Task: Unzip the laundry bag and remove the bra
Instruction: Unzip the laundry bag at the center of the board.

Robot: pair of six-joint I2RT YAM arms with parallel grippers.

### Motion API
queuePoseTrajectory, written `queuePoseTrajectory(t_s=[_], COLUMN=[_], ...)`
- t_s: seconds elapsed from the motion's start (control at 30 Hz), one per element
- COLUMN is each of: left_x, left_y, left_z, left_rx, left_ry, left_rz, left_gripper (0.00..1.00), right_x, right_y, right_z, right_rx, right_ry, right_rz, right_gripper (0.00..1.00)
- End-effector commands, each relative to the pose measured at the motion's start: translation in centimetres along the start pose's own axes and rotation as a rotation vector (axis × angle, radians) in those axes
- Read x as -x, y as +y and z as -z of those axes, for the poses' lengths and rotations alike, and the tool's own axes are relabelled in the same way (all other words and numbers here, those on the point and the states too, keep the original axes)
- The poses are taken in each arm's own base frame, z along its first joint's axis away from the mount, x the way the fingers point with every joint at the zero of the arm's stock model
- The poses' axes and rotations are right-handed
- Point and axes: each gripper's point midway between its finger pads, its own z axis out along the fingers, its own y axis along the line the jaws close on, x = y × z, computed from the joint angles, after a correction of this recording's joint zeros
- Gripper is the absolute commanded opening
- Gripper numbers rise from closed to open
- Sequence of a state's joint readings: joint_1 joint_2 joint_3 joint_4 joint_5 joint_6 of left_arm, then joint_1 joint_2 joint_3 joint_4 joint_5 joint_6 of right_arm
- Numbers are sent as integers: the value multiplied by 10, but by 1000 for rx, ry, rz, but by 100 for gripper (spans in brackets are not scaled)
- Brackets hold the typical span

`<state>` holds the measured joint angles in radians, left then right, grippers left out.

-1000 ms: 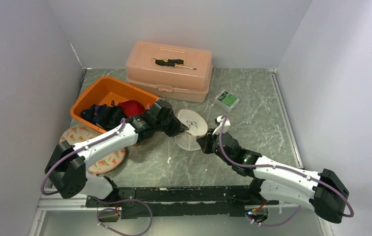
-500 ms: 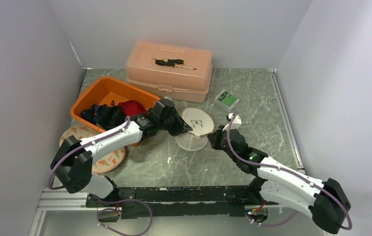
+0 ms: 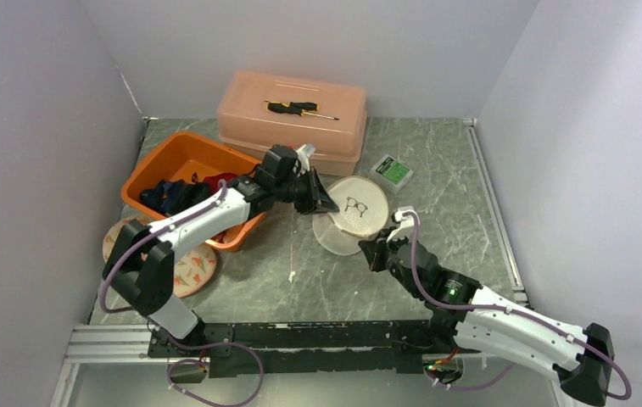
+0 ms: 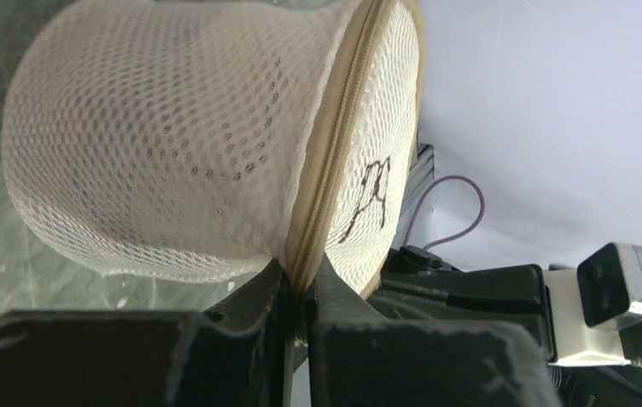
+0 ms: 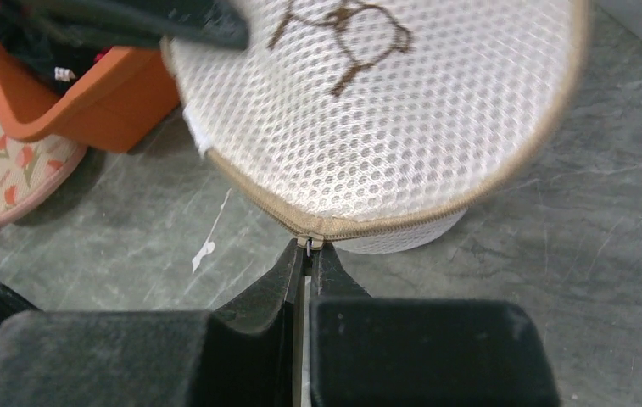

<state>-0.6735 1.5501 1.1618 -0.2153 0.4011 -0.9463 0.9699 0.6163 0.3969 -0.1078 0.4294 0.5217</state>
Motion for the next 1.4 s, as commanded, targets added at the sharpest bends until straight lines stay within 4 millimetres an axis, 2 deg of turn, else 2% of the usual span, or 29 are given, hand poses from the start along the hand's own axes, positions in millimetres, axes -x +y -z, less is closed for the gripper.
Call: queuePoseTrajectory(t_s=[0.0, 0.03, 0.07, 0.13, 0.23, 0.47, 0.57, 0.6, 0.73, 0.97, 1.2, 1.3, 1.37], left_x=[29, 27, 28, 24, 19, -1, -13, -15, -29, -43, -47, -46, -46], left_y=[-35, -36, -35, -23, -9, 11, -2, -13, -28, -20, -17, -15, -15], left_z=[-7, -10, -14, -18, -9, 28, 35, 35, 21, -15, -27, -30, -32], left_rx=[-194, -212, -213, -172, -139, -53, -31, -38, 10, 53, 67, 72, 72], left_ry=[9, 30, 36, 38, -12, -139, -165, -169, -139, -72, -36, -37, -40], left_rz=[-158, -161, -156, -107, -42, 166, 177, 168, 147, 168, 155, 150, 148], left_gripper=[13, 17, 28, 63, 93, 94, 93, 91, 87, 79, 74, 66, 57], right_x=[1, -4, -8, -16, -24, -29, -28, -27, -24, -21, -19, -20, -21], right_y=[8, 11, 12, 11, 10, 5, 5, 6, 9, 13, 16, 18, 18], right_z=[5, 4, 3, -1, -5, -9, -11, -12, -13, -13, -12, -13, -14], right_rx=[9, 11, 6, -3, -15, -41, -49, -52, -50, -36, -29, -24, -25], right_ry=[-20, -10, -6, 9, 13, 7, 12, 11, 8, 10, 17, 24, 30], right_rz=[24, 25, 21, 7, -34, -49, -34, -32, -26, -37, -27, -21, -14], right_gripper=[0, 0, 0, 0, 0, 0, 0, 0, 0, 0, 0, 0, 0])
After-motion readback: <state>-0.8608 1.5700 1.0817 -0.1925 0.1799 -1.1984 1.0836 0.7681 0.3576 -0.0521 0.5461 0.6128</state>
